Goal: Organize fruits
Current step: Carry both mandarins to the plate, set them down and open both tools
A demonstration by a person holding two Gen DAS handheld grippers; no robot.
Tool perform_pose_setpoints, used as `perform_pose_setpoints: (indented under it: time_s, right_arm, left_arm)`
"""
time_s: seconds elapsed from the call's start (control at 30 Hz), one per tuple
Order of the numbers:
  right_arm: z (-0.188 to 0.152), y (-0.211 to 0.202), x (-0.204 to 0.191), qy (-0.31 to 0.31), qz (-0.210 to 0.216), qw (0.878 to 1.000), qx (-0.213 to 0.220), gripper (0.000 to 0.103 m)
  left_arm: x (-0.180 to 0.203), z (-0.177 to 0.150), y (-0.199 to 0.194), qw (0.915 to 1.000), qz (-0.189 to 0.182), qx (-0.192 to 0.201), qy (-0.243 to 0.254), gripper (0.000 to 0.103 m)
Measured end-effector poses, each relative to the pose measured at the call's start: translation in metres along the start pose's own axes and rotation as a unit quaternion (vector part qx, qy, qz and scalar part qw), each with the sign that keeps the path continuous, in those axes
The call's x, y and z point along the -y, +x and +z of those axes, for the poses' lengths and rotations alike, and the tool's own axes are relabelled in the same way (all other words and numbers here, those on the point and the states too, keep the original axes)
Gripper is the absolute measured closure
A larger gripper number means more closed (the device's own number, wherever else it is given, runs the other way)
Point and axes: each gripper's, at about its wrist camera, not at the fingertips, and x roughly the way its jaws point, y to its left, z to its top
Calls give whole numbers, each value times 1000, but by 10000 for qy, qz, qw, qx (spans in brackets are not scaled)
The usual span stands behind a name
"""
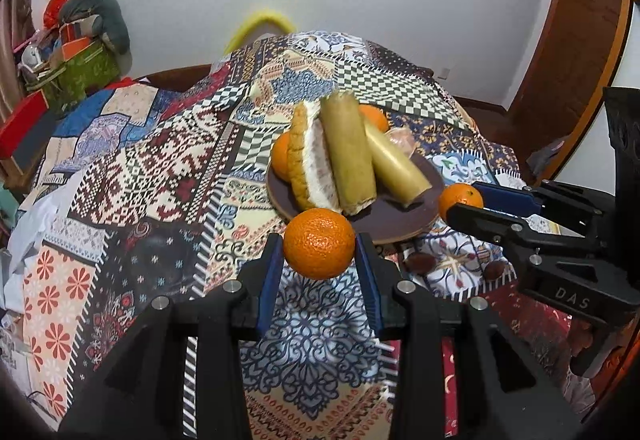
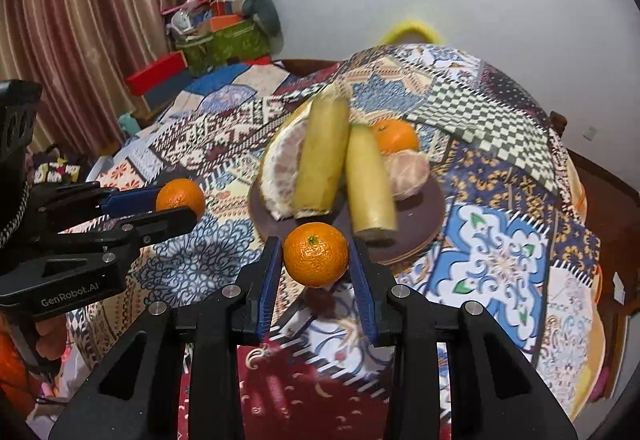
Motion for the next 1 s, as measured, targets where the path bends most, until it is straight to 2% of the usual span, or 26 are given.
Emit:
perform_pose_setpoints:
  time_s: [0.33,0.73,1.0]
  right_arm:
    - [5,0,14,56,-88,9999,98,72]
    - [-2,22,42,246,-231,9993,-166,72]
    - [6,33,61,304,-387,9986,-208,72]
  left_arm:
    - [9,14,14,9999,-70,-3,96,67]
    - [22,20,52,9991,-171,-326,232,67]
    - [25,23,75,9983,-222,-483,232,67]
